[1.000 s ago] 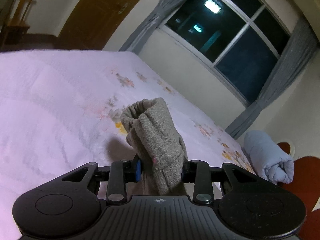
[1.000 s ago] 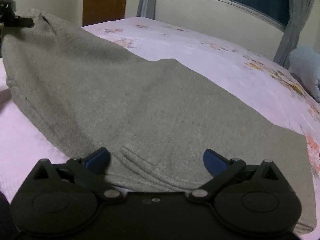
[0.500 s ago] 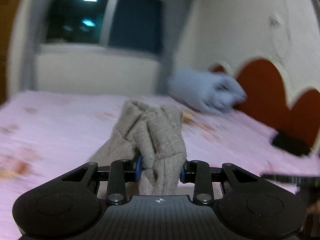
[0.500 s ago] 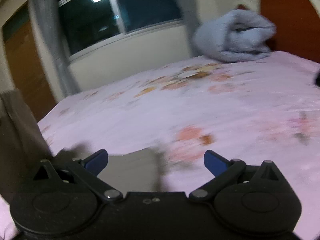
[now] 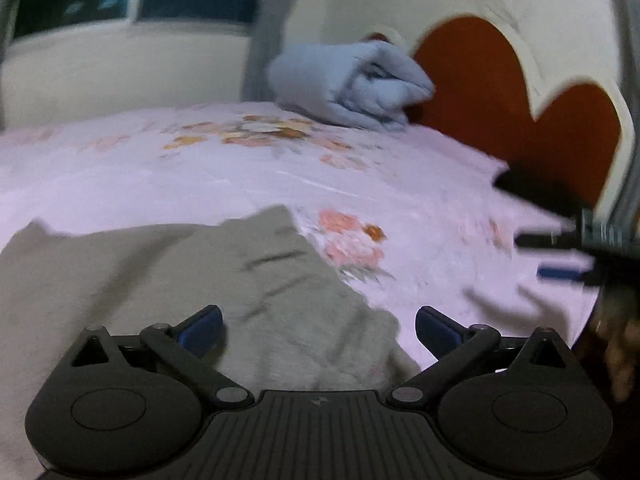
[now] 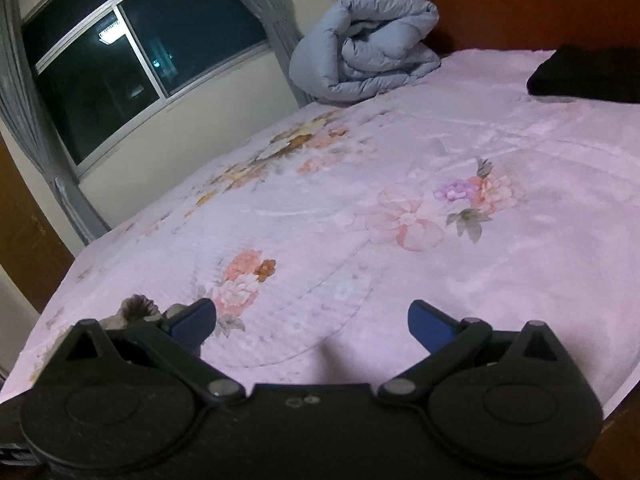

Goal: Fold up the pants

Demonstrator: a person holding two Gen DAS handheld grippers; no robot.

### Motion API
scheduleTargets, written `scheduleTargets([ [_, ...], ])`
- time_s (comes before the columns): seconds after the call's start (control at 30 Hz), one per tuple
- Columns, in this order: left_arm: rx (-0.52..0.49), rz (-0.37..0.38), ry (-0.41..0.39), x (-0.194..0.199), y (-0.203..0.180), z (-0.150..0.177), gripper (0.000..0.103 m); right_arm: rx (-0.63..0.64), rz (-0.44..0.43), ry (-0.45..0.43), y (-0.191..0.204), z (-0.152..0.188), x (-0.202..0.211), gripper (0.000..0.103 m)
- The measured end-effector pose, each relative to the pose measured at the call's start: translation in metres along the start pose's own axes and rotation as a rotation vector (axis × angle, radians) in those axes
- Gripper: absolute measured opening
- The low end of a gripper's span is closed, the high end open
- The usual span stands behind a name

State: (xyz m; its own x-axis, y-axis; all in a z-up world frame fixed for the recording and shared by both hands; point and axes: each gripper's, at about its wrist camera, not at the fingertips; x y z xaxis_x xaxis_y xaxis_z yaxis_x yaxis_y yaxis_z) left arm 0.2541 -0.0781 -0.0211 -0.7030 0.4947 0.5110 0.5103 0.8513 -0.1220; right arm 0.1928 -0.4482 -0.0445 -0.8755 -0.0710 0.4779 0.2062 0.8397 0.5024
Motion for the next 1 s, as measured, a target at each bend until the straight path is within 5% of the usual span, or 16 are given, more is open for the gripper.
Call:
scheduleTargets([
  [0.33, 0.233, -0.217, -0.062, 0.057, 0.103, 0.009, 0.102, 0.021, -0.229, 0.092, 0.054, 0.016, -0.009, 0.093],
  [0.6, 0.319, -0.323, -0.072, 0.089, 0.149, 0.043, 0.102, 0.146, -0.322, 0.161, 0.128, 0.042, -0.021, 0.072],
  [0.83, 0.423, -0.371, -0.077, 0.101, 0.185, 0.085, 0.102, 0.201, -0.211, 0.291, 0.17, 0.053, -0.068, 0.065],
  [0.87, 0.439, -0.377, -0.07, 0.101, 0.189, 0.093, 0.102, 0.196, -0.201, 0.303, 0.171, 0.054, -0.073, 0.06],
  [0.93, 0.497, -0.369, -0.086, 0.104, 0.196, 0.1, 0.102, 0.17, -0.235, 0.303, 0.169, 0.05, -0.074, 0.015],
  [1.0, 0.525, -0.366, -0.125, 0.109, 0.203, 0.103, 0.102, 0.126, -0.265, 0.266, 0.163, 0.039, -0.063, 0.011],
])
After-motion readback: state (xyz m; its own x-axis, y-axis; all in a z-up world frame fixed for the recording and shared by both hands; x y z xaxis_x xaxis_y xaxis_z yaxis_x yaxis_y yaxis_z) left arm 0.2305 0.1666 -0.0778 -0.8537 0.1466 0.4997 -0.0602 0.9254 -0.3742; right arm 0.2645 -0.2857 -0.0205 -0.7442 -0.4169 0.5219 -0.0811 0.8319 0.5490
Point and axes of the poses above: each gripper's, at about its wrist camera, not at the fingertips, and x roughly against the way its jaws point, y to its left, z to its underside, and after that the axes turned 3 degrees about -x, right-handed
